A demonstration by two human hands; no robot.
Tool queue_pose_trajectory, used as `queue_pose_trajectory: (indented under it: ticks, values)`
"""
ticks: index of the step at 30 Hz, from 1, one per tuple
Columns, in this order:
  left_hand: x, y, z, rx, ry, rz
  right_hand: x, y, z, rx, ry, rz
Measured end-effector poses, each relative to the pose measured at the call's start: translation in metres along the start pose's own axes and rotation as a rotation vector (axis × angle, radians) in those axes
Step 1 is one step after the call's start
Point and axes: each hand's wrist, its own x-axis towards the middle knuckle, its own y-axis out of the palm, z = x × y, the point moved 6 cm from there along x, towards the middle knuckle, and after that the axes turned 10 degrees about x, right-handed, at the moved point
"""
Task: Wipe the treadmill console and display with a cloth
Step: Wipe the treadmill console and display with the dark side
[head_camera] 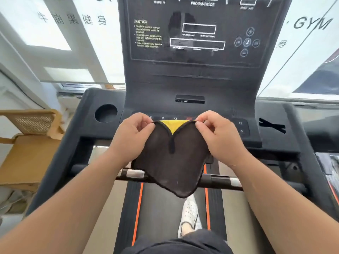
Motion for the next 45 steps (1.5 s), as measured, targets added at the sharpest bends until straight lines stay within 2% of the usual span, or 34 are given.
queue_pose_trajectory:
  ticks: [5,8,11,14,18,21,23,27,31,34,37,42,45]
  values:
    - [0.048,0.012,-0.031,0.0,-0.05,-0.051,0.07,-0.031,0.003,0.009,-0.066,0.039]
    - [0.074,0.012,-0.046,0.057,-0.058,-0.097,0.114,-0.044,0.01,-0.036,-0.137,0.002]
    - [0.096,0.012,-0.042,0.132,-0.103,-0.125,0.143,-0.032,0.0,-0.135,-0.129,-0.018]
    - [0.113,0.008,-0.025,0.286,-0.143,-0.134,0.135,0.003,-0.009,-0.344,-0.216,-0.056]
    - [0.122,0.003,0.004,0.453,-0.171,-0.081,0.098,0.072,-0.021,-0.452,-0.434,0.18]
    - [0.12,-0.007,0.025,0.51,-0.176,-0.086,0.084,0.108,-0.046,-0.565,-0.329,0.368]
    - [0.116,-0.021,0.04,0.549,-0.154,-0.129,0.081,0.122,-0.058,-0.689,-0.248,0.41]
    - [0.108,-0.055,0.078,0.728,-0.039,-0.155,0.087,0.139,-0.061,-0.823,-0.132,0.379]
    - [0.104,-0.082,0.119,0.896,-0.059,-0.061,0.095,0.164,-0.051,-0.87,-0.049,0.338]
    - [0.107,-0.089,0.146,0.974,-0.073,0.057,0.104,0.195,-0.036,-0.862,-0.048,0.362]
    - [0.11,-0.088,0.163,0.922,-0.058,0.127,0.113,0.22,-0.023,-0.855,-0.078,0.405]
    - [0.112,-0.083,0.173,0.91,-0.015,0.12,0.095,0.22,-0.023,-0.855,-0.143,0.508]
    - [0.113,-0.082,0.174,0.886,-0.012,0.113,0.072,0.194,-0.04,-0.895,-0.133,0.493]
